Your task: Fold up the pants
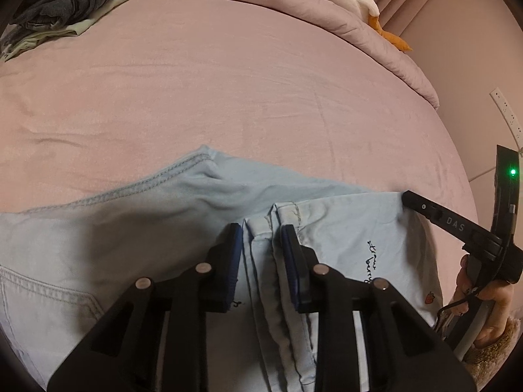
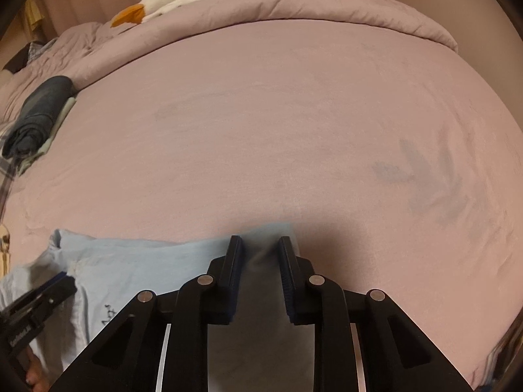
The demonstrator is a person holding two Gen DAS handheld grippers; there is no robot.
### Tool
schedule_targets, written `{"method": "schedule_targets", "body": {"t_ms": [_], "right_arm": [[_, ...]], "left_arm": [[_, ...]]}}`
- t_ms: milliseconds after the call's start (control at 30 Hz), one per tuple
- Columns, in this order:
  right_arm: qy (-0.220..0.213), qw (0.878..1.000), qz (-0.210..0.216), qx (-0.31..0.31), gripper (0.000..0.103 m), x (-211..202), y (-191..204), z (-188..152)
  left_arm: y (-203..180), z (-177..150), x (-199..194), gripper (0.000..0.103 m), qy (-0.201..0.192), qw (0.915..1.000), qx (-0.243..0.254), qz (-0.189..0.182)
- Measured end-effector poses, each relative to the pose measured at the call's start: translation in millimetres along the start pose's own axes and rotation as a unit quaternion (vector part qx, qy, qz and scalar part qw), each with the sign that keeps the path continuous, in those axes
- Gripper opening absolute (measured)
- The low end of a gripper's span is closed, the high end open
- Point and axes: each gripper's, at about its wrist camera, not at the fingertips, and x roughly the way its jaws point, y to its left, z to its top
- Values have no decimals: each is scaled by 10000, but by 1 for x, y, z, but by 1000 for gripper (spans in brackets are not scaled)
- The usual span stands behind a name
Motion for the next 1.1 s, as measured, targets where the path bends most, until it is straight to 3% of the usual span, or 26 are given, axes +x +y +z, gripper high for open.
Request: {"method": "schedule_targets", "body": {"t_ms": [200,367,433,500,567,667,967,1100], "right_arm": [[-140,9999,-29,94,23,-25,12,-4],[-560,9977,312,-223,23,-79,38,-25],[-698,9960,415,-363,25,-97,50,-32],[-826,9936,601,-485,44,-115,60,-40],[-940,9907,778,-602,57,-129,71,-49],[-998,9868,982,-815,58,-140,86,-58],[-1003,9773,1362,-1273,81,-148,127,-82],[-898,9775,1383,-1313,81,-138,138,-91]], "left_arm": [[4,-10,-27,21,30,9997,-29,235],[16,-23,-75,25,-372,9991,-96,171],[20,-28,-93,35,-491,9986,-117,152],[23,-33,-111,63,-633,9977,-117,199],[29,-40,-129,71,-845,9959,-129,303],[42,-49,-147,76,-962,9942,-223,419],[97,-72,-184,90,-1254,9856,-734,859],[130,-80,-189,92,-1351,9773,-1225,1082]]}}
